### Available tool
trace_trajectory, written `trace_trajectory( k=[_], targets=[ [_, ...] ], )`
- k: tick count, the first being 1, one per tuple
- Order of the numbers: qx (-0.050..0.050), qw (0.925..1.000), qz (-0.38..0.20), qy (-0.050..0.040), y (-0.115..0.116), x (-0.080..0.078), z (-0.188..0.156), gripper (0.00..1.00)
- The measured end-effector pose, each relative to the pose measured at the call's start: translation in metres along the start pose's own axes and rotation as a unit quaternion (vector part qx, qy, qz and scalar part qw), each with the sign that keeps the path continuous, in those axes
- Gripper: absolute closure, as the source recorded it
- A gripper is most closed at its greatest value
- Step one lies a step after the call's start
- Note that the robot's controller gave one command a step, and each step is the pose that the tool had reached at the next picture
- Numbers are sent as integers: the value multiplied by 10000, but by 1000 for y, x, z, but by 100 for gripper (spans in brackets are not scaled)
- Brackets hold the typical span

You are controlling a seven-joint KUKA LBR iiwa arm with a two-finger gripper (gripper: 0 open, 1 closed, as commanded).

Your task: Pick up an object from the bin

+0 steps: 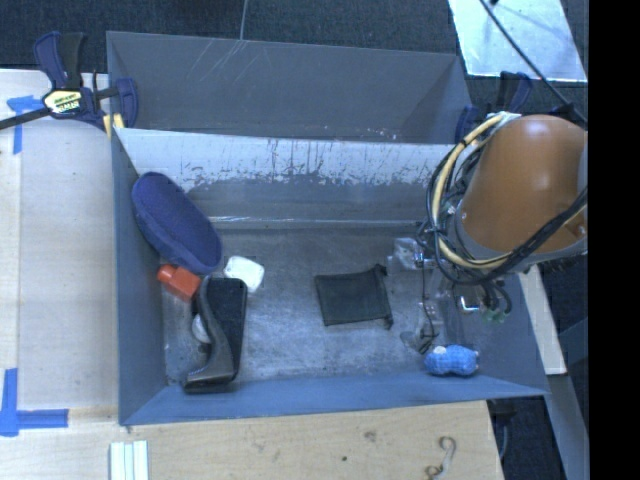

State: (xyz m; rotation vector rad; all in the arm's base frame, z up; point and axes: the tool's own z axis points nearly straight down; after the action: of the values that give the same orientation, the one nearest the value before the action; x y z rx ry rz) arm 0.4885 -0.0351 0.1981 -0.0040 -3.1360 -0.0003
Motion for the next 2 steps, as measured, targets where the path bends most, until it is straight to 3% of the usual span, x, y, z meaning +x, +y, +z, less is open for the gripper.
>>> trace_trajectory(
  k=[1, 2],
  targets=[
    [1, 9997, 252, -36, -4, -71, 132, 0],
    [-3, 9944, 1059, -34, 10, -51, 97, 0]
  ],
)
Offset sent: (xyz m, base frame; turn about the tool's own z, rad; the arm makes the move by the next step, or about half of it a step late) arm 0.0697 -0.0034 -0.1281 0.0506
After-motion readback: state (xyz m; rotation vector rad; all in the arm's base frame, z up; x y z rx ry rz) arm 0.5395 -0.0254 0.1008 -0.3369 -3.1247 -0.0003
